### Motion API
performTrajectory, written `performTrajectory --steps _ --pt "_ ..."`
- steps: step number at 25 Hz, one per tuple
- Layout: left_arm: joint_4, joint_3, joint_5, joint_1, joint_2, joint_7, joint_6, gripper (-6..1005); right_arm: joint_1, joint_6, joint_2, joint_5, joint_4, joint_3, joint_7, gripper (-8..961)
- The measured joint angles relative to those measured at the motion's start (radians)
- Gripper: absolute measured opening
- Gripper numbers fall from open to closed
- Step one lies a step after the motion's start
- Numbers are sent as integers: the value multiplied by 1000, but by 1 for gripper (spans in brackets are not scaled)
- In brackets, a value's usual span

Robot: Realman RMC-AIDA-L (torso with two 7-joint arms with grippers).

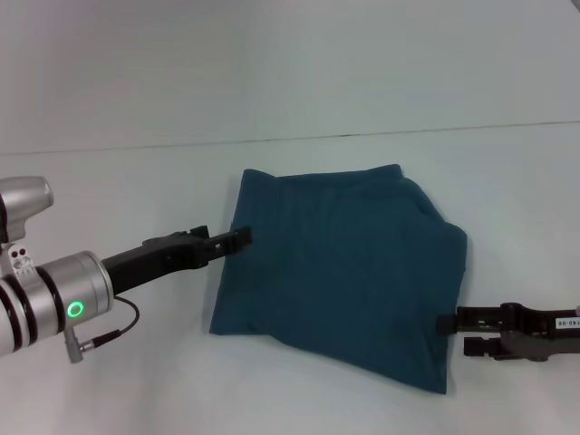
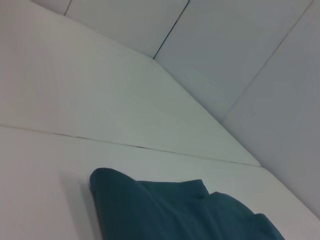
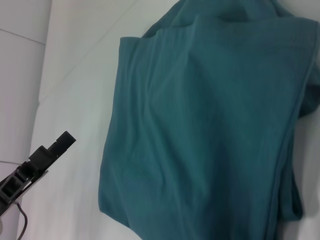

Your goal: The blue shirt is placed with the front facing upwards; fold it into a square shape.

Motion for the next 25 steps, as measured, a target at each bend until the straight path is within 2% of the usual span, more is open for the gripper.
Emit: performTrajectory --steps 6,14,19,25 --pt "0 -3 0 3 -1 2 0 921 29 -5 -9 -44 -15 -9 43 884" --pt "0 -3 0 4 -3 3 0 921 65 -8 -11 -92 -42 -12 89 884" --pt "0 -3 0 5 -3 3 0 921 87 6 0 -118 -39 -13 92 885" --pt "0 -19 0 5 -3 3 0 920 100 24 2 -133 -30 -17 92 885"
